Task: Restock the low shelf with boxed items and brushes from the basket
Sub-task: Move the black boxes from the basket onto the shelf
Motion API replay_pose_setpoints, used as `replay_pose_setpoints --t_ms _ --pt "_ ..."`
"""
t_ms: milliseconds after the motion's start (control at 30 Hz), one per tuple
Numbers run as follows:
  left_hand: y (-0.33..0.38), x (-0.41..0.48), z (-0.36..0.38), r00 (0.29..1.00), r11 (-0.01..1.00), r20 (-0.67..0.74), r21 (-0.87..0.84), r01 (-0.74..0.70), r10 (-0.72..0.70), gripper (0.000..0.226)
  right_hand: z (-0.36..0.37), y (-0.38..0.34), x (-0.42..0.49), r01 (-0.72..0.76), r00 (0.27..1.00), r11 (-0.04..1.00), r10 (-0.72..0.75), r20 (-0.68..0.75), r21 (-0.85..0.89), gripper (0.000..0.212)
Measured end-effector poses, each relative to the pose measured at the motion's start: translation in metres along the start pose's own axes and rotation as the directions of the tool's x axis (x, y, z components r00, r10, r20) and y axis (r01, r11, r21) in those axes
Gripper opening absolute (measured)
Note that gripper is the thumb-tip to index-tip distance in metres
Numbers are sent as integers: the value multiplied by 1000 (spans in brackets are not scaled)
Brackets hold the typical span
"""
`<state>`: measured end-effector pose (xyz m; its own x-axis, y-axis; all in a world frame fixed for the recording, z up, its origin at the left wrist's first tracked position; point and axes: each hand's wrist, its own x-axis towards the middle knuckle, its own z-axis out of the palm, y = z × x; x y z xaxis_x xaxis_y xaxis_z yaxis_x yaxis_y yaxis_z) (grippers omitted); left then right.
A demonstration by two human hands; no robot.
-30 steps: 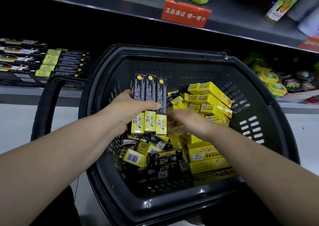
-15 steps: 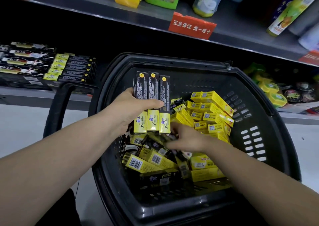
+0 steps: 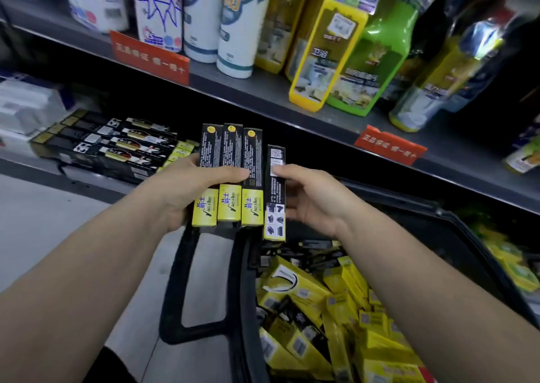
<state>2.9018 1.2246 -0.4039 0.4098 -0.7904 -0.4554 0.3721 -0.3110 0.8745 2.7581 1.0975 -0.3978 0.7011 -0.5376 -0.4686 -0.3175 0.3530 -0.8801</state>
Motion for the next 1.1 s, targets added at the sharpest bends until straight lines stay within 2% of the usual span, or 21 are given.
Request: replay_pose_setpoints --t_ms 67,100,133,200,300,367,433,500,700,833,967,1100 --pt "0 3 -24 999 1000 -41 -14 14 -15 55 17 -7 18 -1 999 997 4 44 -84 11" --pt "-1 5 -36 998 1000 -60 -20 25 -26 53 25 -9 28 -2 999 993 8 53 -114 18" --pt "-2 9 -49 996 999 -83 -31 34 -36 47 33 -11 39 -12 998 990 20 51 -139 27" --pt "-5 18 -72 988 996 -151 -82 29 -41 38 48 -15 61 -27 998 985 37 58 -172 25" --pt "-13 36 -101 964 990 -265 -141 -9 -29 34 66 -18 91 -86 995 989 92 49 -123 11" --pt "-19 46 -114 957 984 -287 -176 -17 -35 32 78 -17 111 -108 993 991 112 47 -78 12" --pt "-26 56 -124 954 980 -297 -198 -23 -38 33 87 -15 130 -74 997 995 75 14 -69 19" --pt "-33 66 -132 946 982 -322 -187 -36 -27 36 93 -15 142 -20 1000 997 21 10 -79 8" --pt "-56 93 -148 889 989 -458 -131 -69 1 54 82 -10 167 108 986 987 -91 141 -117 15" --pt "-68 105 -150 891 995 -453 -97 -37 -11 64 75 -4 173 211 967 944 -162 199 -253 35" --pt "-74 111 -151 896 996 -445 -84 -29 -12 62 70 -6 173 272 954 905 -210 213 -328 33" --pt "-76 112 -156 866 989 -500 -133 -65 -11 53 55 -13 172 308 951 766 -225 213 -565 30"
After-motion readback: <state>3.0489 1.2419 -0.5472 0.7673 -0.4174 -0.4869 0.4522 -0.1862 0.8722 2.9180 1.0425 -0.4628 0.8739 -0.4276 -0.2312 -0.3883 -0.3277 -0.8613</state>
